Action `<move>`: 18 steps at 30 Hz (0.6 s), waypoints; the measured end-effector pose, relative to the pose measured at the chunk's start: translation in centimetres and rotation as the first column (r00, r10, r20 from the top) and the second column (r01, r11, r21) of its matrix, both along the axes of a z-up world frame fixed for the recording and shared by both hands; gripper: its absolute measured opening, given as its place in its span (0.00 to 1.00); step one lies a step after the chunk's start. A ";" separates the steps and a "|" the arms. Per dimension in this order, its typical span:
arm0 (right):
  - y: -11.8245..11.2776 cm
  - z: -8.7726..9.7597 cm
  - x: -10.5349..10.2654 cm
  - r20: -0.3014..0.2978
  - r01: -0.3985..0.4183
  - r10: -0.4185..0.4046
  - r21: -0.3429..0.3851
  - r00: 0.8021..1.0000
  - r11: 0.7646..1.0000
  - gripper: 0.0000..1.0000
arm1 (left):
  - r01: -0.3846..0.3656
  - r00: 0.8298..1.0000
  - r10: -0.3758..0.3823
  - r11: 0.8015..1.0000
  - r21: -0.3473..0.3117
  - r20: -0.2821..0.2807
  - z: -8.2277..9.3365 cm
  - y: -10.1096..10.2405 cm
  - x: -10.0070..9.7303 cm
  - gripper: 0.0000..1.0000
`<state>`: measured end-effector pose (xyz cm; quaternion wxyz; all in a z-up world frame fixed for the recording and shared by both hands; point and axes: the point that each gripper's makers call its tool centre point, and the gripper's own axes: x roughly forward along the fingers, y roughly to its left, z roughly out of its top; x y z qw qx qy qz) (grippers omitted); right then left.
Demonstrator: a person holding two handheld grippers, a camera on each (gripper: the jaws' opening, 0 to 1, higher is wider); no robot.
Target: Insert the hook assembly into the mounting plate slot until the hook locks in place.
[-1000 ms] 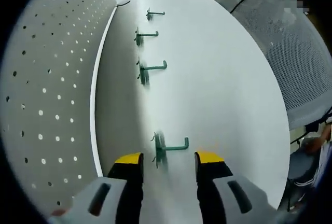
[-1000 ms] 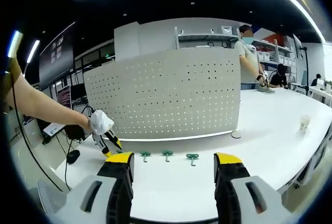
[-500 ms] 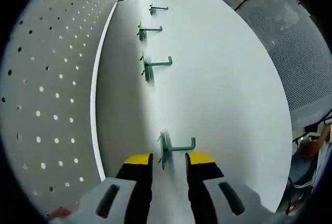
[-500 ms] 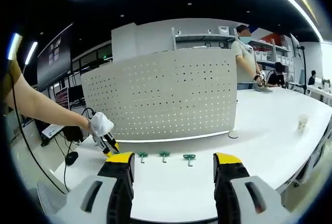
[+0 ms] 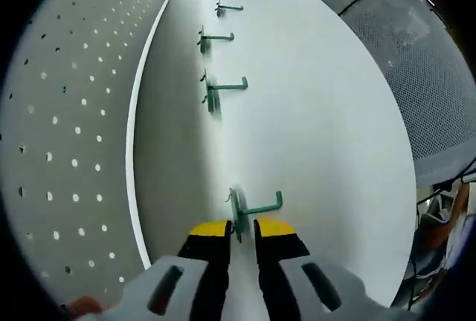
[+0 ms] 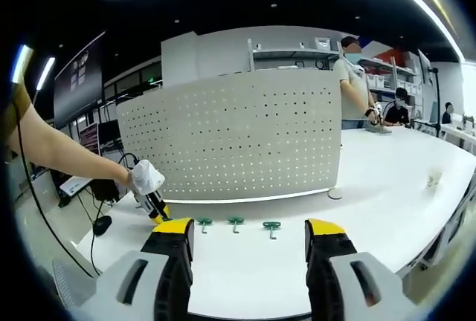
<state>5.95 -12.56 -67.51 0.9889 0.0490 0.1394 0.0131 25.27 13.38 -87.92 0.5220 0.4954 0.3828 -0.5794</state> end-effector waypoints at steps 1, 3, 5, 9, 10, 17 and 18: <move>0.0 0.0 0.0 0.001 0.001 -0.001 0.001 1.000 1.000 0.58 | 0.002 1.000 -0.002 1.000 0.001 0.001 0.0 0.0 0.0 0.14; 0.1 0.1 0.0 0.002 0.000 0.000 0.004 1.000 1.000 0.57 | -0.001 1.000 0.001 1.000 0.005 -0.001 0.0 0.0 -0.1 0.13; 0.2 0.0 0.0 0.001 -0.002 0.002 0.002 1.000 1.000 0.57 | -0.005 1.000 0.005 1.000 0.005 0.003 0.0 0.0 0.0 0.12; 0.2 0.1 -0.1 0.002 -0.005 0.005 0.002 1.000 1.000 0.57 | -0.008 1.000 0.008 1.000 0.013 0.014 -0.1 0.0 0.1 0.07; 0.2 0.1 -0.1 0.001 -0.006 0.006 0.002 1.000 1.000 0.57 | -0.011 1.000 0.010 1.000 0.017 0.028 -0.1 0.1 0.2 0.06; 0.2 0.5 -0.3 0.005 -0.014 0.014 0.002 1.000 1.000 0.57 | -0.060 0.996 0.061 0.998 -0.026 0.063 1.1 -0.2 1.0 0.04; 0.2 0.5 -0.3 0.005 -0.016 0.016 0.000 1.000 1.000 0.57 | -0.065 0.996 0.067 0.997 -0.039 0.062 1.4 -0.3 1.0 0.04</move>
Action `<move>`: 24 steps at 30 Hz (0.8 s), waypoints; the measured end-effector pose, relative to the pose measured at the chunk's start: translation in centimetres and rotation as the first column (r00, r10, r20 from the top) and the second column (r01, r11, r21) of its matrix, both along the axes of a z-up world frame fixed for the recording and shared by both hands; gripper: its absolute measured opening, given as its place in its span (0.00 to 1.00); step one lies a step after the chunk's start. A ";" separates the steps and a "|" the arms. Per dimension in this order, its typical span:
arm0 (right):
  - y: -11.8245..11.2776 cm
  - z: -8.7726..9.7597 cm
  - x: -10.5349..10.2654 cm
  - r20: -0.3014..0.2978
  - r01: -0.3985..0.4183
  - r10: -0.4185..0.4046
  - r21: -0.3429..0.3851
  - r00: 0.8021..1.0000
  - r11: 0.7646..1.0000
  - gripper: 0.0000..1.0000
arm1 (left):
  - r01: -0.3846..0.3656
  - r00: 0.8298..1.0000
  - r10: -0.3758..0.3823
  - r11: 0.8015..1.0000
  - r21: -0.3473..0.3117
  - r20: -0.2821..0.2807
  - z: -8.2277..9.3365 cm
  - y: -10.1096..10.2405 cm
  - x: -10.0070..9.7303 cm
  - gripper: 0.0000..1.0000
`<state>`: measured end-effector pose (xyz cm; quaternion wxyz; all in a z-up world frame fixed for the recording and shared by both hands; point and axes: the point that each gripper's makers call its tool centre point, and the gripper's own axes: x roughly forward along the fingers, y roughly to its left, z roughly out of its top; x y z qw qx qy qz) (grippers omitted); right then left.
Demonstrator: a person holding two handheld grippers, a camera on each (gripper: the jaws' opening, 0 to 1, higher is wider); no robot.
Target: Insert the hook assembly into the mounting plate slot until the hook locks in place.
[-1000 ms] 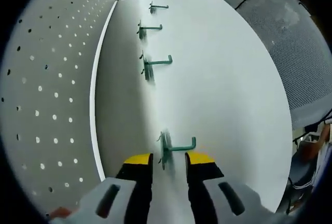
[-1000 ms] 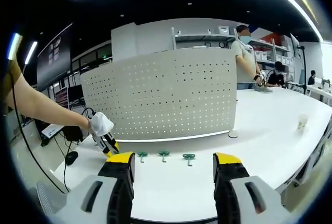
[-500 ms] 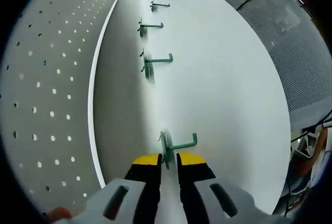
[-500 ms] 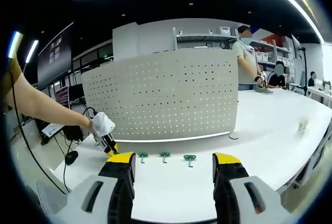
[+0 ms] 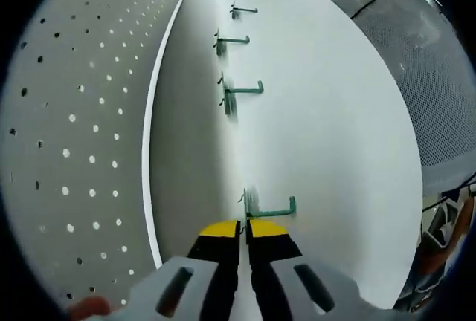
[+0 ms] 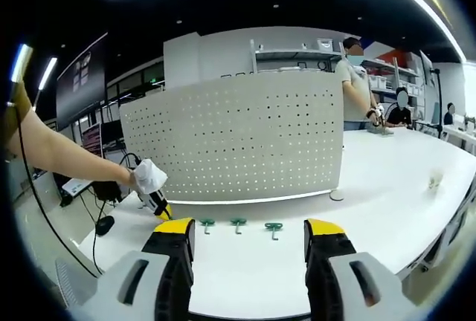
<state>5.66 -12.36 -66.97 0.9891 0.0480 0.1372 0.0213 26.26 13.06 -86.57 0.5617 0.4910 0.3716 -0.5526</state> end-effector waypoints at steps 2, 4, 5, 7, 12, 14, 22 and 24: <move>0.1 0.2 0.0 0.010 -0.007 0.007 -0.003 1.000 1.000 0.57 | -0.016 1.000 0.016 1.000 -0.013 0.006 0.6 0.1 -0.1 0.04; 0.3 0.3 0.2 0.013 -0.024 0.024 0.000 1.000 1.000 0.57 | -0.036 0.999 0.037 0.999 -0.027 0.017 1.0 0.2 0.0 0.04; 0.3 0.3 0.2 0.014 -0.030 0.030 0.000 0.999 1.000 0.57 | -0.043 0.999 0.044 0.999 -0.031 0.022 1.3 0.3 0.0 0.04; 0.5 0.5 0.4 0.023 -0.045 0.045 0.001 0.999 0.999 0.57 | -0.055 0.998 0.056 0.998 -0.043 0.027 2.0 0.4 -0.6 0.04; 0.5 1.7 0.7 0.067 -0.071 0.071 0.003 0.995 0.997 0.57 | -0.075 0.996 0.078 0.995 -0.063 0.038 3.4 0.2 -1.5 0.04; 0.5 2.1 0.7 0.083 -0.080 0.080 0.003 0.993 0.997 0.57 | -0.076 0.996 0.079 0.994 -0.081 0.043 4.1 -0.2 -2.0 0.03; 0.3 2.8 0.7 0.117 -0.126 0.124 0.016 0.985 0.992 0.57 | -0.144 0.986 0.156 0.972 -0.186 0.052 7.0 -1.1 -3.7 0.03; 0.4 3.2 0.8 0.131 -0.143 0.140 0.015 0.982 0.990 0.56 | -0.157 0.983 0.173 0.965 -0.211 0.062 7.8 -1.2 -3.9 0.03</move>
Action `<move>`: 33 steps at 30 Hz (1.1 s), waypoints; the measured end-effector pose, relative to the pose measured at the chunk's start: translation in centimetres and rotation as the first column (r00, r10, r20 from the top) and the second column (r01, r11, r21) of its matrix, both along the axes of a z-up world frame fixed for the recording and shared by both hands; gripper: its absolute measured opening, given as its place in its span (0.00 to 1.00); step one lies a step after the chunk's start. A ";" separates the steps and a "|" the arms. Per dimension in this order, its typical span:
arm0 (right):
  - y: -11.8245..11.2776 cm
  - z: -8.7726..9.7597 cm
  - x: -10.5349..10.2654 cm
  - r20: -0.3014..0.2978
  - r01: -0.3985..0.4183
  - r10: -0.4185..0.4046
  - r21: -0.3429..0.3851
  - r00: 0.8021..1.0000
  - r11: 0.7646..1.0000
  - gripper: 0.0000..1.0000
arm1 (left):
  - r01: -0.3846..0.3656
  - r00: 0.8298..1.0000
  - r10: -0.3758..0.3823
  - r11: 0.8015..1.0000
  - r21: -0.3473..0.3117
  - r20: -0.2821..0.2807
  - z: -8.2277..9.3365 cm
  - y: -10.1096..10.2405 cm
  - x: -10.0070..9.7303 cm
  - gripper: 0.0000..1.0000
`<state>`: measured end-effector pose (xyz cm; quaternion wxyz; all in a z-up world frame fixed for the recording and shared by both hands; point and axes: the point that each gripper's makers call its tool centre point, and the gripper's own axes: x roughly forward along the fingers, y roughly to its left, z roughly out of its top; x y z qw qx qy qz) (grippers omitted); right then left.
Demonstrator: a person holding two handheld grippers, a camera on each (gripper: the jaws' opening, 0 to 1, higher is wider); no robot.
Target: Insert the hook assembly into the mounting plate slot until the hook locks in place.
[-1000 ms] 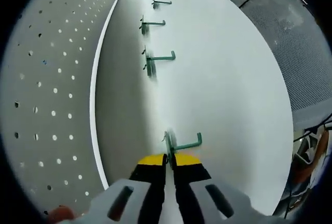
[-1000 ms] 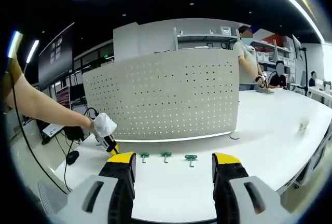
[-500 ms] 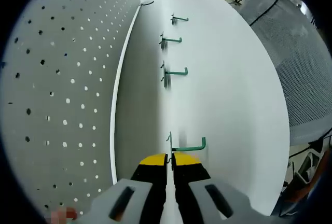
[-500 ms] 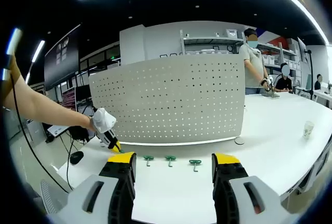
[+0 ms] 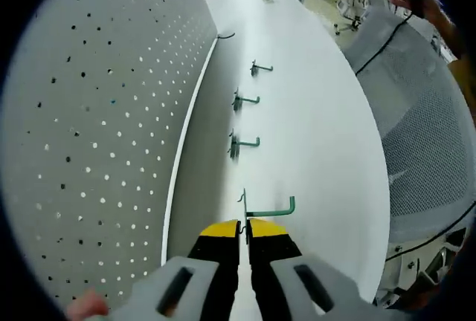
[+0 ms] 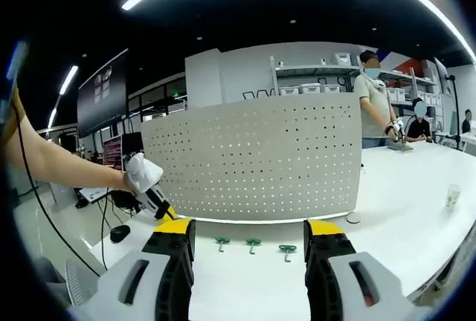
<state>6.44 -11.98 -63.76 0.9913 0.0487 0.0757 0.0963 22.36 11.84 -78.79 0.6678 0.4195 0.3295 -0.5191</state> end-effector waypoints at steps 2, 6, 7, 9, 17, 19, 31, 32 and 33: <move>0.0 0.3 0.1 0.006 -0.014 0.014 -0.003 1.000 1.000 0.56 | -0.025 0.999 0.025 0.999 -0.039 0.020 0.8 -0.2 -0.2 0.03; 0.0 1.0 0.6 0.026 -0.037 0.037 -0.003 0.999 0.999 0.56 | -0.074 0.996 0.079 0.989 -0.126 0.036 2.7 -0.6 -1.0 0.03; 0.2 1.2 0.8 0.031 -0.046 0.046 -0.002 0.998 0.999 0.56 | -0.088 0.995 0.094 0.985 -0.147 0.036 3.1 -0.7 -1.1 0.03; 0.5 1.5 1.0 0.038 -0.061 0.062 -0.005 0.997 0.998 0.56 | -0.116 0.991 0.129 0.971 -0.209 0.045 4.4 -0.9 -1.4 0.03; 1.8 2.8 1.6 0.068 -0.124 0.126 -0.024 0.990 0.992 0.56 | -0.191 0.977 0.212 0.890 -0.414 0.005 8.1 -2.1 -2.9 0.03; 1.9 3.0 1.8 0.072 -0.134 0.136 -0.027 0.988 0.991 0.56 | -0.216 0.972 0.234 0.851 -0.479 -0.022 9.2 -2.6 -3.1 0.03; 2.6 4.3 3.0 0.106 -0.190 0.193 -0.041 0.975 0.981 0.56 | -0.234 0.955 0.295 0.701 -0.673 -0.025 14.4 -4.1 -4.3 0.03; 2.6 4.4 3.0 0.110 -0.191 0.194 -0.040 0.975 0.981 0.56 | -0.235 0.955 0.296 0.694 -0.681 -0.029 14.7 -4.3 -4.5 0.03; 2.7 4.5 3.1 0.113 -0.194 0.197 -0.036 0.974 0.980 0.56 | -0.230 0.955 0.296 0.678 -0.698 -0.027 15.2 -4.5 -4.8 0.03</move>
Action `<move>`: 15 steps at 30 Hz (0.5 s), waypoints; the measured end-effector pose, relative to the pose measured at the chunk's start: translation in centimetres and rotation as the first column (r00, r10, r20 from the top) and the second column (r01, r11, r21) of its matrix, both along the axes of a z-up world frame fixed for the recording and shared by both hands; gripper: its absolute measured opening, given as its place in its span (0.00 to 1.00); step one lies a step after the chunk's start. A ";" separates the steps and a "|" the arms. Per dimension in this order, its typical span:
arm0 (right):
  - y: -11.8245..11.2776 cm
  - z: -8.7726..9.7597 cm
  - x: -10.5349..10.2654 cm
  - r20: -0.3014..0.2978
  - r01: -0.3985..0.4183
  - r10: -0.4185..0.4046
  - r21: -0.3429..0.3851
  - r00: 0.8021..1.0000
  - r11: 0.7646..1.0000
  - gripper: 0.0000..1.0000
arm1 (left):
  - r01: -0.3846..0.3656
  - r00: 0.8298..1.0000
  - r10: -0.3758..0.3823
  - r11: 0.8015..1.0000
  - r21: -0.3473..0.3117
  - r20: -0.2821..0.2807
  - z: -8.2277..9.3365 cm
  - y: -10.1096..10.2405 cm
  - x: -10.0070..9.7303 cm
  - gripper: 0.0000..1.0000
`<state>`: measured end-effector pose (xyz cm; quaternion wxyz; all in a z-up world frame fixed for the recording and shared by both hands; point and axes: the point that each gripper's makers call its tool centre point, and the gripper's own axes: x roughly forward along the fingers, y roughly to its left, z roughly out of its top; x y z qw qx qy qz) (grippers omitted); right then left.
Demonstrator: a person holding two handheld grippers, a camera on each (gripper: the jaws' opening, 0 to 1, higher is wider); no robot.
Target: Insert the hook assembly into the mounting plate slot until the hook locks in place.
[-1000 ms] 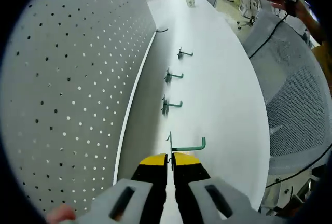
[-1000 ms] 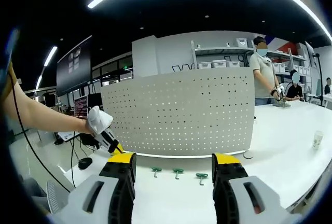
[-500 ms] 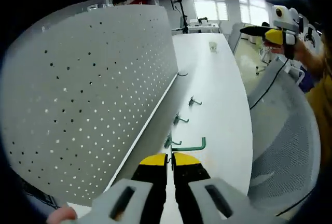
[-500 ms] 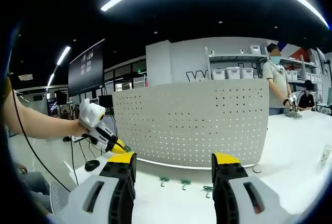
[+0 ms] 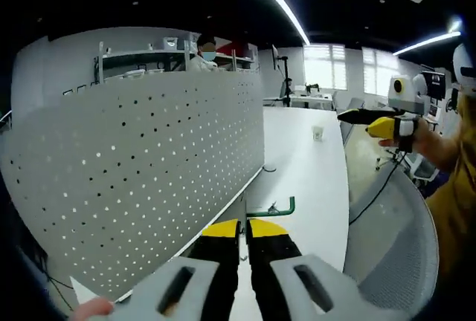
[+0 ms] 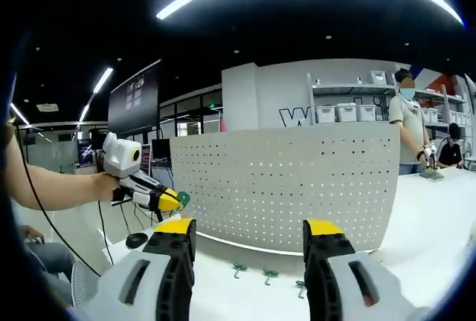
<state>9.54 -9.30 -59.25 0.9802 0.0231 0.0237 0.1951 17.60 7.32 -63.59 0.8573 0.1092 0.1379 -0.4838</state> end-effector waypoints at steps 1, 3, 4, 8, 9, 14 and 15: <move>0.1 0.0 0.1 -0.001 -0.005 0.005 0.005 1.000 1.000 0.56 | -0.003 1.000 0.003 1.000 -0.014 0.008 0.5 -0.2 -0.2 0.03; 0.3 0.1 0.2 0.000 -0.013 0.013 0.004 1.000 1.000 0.55 | -0.005 0.999 0.006 0.999 -0.040 0.031 1.4 -0.6 -0.4 0.03; 0.4 0.3 0.3 0.004 -0.018 0.018 0.004 1.000 1.000 0.55 | -0.011 0.999 0.013 0.998 -0.064 0.038 2.0 -0.8 -0.5 0.03; 0.9 1.0 0.5 0.021 -0.036 0.036 0.015 0.999 0.999 0.55 | -0.014 0.998 0.025 0.983 -0.183 0.058 4.5 -1.8 -0.9 0.03; 1.1 1.4 0.6 0.030 -0.044 0.043 0.018 0.999 0.999 0.55 | -0.013 0.998 0.027 0.977 -0.211 0.062 5.1 -2.0 -1.0 0.03; 1.2 3.2 0.6 0.067 -0.062 0.060 0.025 0.996 0.998 0.54 | -0.009 0.997 0.039 0.924 -0.382 0.072 8.7 -2.8 -1.5 0.03; 1.2 3.5 0.6 0.072 -0.065 0.062 0.027 0.995 0.998 0.53 | -0.007 0.997 0.039 0.917 -0.399 0.073 9.2 -3.0 -1.7 0.03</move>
